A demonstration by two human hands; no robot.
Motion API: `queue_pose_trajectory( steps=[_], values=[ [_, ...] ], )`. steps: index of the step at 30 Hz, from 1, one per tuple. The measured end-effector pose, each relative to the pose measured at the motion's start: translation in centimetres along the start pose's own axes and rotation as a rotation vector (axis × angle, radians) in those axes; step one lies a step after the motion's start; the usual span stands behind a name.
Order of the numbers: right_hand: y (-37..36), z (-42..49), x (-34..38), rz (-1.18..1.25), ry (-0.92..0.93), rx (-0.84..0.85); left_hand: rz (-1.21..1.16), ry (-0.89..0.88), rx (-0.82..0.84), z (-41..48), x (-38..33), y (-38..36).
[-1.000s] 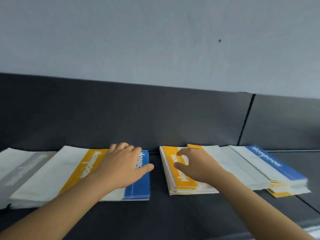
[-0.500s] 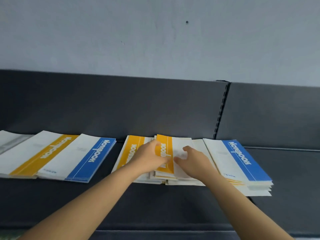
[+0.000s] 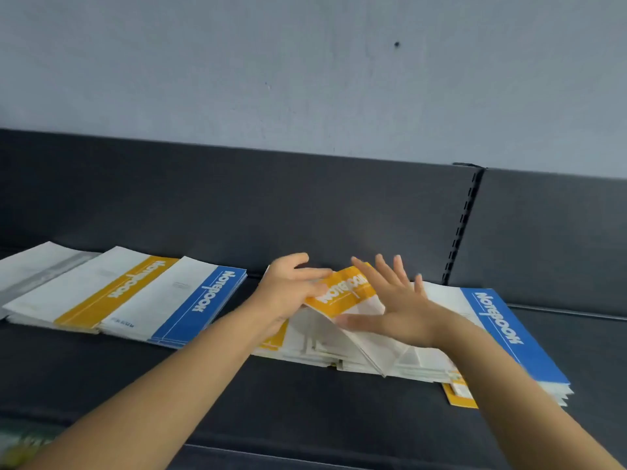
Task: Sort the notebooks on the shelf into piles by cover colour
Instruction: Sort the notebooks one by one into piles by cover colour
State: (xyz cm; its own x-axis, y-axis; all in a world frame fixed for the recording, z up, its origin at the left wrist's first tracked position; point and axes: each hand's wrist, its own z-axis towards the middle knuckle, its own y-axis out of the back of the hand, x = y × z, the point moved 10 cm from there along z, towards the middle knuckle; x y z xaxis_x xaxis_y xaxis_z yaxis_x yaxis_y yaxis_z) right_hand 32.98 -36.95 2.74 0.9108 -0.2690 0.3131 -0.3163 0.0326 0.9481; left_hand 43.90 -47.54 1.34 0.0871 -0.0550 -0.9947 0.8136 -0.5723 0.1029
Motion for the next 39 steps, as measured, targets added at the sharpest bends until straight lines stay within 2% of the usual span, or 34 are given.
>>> queue_pose_trajectory(
  steps=[3, 6, 10, 13, 15, 17, 19, 23, 27, 31, 36, 39],
  values=[
    [1.8, 0.8, 4.4, -0.001, 0.172, 0.016, -0.06, -0.047, 0.142, -0.7, -1.8, 2.6],
    [1.0, 3.0, 8.8, 0.141, 0.214, 0.081, -0.119, -0.135, 0.226, -0.9, -3.6, 7.2],
    [-1.3, 6.3, 16.3, 0.406, 0.214, 0.126, -0.152, -0.17, 0.13, -0.4, -3.2, 16.8],
    [-4.0, 9.2, 22.1, 0.607, 0.213, 0.184, -0.076, -0.112, 0.019, 0.3, -1.5, 25.8],
    [-6.1, 11.5, 25.7, 0.768, 0.172, 0.189, -0.097, -0.014, 0.035, 1.2, 0.7, 31.3],
    [-8.0, 13.9, 29.1, 0.939, 0.103, 0.158, -0.243, 0.1, 0.039, 1.9, 2.7, 36.5],
    [-9.7, 15.7, 32.1, 1.012, 0.033, 0.132, -0.349, 0.149, 0.062, 2.1, 3.8, 40.9],
    [-11.9, 17.9, 35.0, 1.106, -0.152, 0.001, -0.258, 0.1, 0.183, 2.0, 3.9, 46.2],
    [-12.8, 18.6, 35.8, 1.185, -0.355, -0.154, -0.131, 0.106, 0.268, 2.2, 5.1, 47.7],
    [-13.1, 18.6, 36.6, 1.123, -0.455, -0.291, 0.061, 0.104, 0.226, 2.7, 6.6, 47.7],
    [-11.9, 18.3, 36.5, 0.51, -0.465, -0.328, 0.248, -0.011, 0.198, 4.0, 6.2, 45.9],
    [-11.1, 18.4, 35.6, 0.31, -0.45, -0.345, 0.511, -0.136, 0.25, 4.3, 5.0, 42.9]
  ],
)
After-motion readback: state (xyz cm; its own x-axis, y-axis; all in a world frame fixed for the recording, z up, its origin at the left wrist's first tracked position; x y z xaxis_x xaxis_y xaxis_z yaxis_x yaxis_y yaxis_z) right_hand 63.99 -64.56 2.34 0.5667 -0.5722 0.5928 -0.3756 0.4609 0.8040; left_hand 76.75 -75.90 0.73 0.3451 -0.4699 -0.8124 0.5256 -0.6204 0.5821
